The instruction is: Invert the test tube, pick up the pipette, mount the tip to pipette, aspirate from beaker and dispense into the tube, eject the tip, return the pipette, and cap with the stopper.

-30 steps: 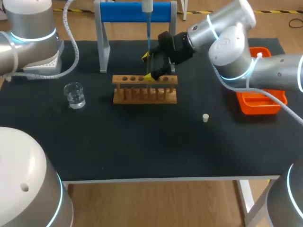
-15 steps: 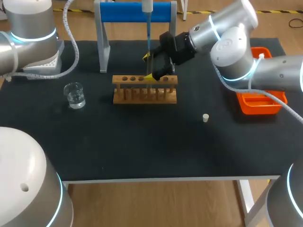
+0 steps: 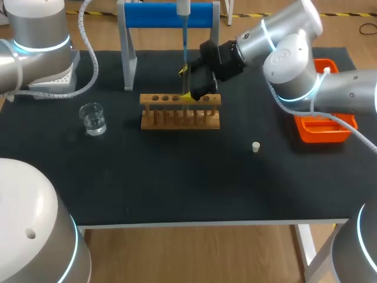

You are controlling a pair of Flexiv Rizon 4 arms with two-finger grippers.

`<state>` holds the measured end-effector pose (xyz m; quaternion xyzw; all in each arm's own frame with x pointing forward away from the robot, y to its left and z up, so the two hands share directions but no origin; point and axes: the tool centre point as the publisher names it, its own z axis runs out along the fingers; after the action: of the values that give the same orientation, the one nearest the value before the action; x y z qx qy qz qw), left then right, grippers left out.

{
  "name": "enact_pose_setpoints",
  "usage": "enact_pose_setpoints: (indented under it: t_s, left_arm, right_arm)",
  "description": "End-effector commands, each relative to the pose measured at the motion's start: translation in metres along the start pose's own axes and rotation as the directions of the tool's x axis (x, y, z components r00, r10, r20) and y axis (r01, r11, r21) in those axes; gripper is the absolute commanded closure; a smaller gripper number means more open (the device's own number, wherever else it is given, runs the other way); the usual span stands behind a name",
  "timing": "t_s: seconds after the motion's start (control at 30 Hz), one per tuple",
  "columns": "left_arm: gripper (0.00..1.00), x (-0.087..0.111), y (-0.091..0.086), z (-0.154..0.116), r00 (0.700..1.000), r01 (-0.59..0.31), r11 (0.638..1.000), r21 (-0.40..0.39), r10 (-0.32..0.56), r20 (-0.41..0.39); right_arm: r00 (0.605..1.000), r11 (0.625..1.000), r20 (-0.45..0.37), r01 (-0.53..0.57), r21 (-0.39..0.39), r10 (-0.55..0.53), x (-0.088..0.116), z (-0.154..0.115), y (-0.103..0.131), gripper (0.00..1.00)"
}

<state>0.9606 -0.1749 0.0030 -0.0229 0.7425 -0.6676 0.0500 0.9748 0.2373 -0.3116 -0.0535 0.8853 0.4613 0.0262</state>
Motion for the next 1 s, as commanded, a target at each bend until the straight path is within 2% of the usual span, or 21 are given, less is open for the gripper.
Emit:
enact_pose_setpoints:
  t_s: [0.03,0.6,1.0]
  left_arm:
    - [1.0,-0.001,-0.001,0.0,1.0,0.001,1.0,-0.003,-0.001,-0.004]
    - [1.0,-0.003,-0.002,0.005,1.0,-0.001,1.0,-0.008,0.001,-0.015]
    - [1.0,-0.006,0.005,0.012,1.0,0.012,1.0,-0.004,-0.012,-0.029]
  right_arm:
    - [1.0,1.0,-0.003,-0.001,0.007,0.001,0.001,-0.003,0.002,0.0]
    - [1.0,1.0,-0.003,-0.001,0.007,0.001,0.001,-0.003,0.002,0.0]
    - [1.0,1.0,-0.003,-0.001,0.007,0.001,0.001,-0.003,0.002,0.0]
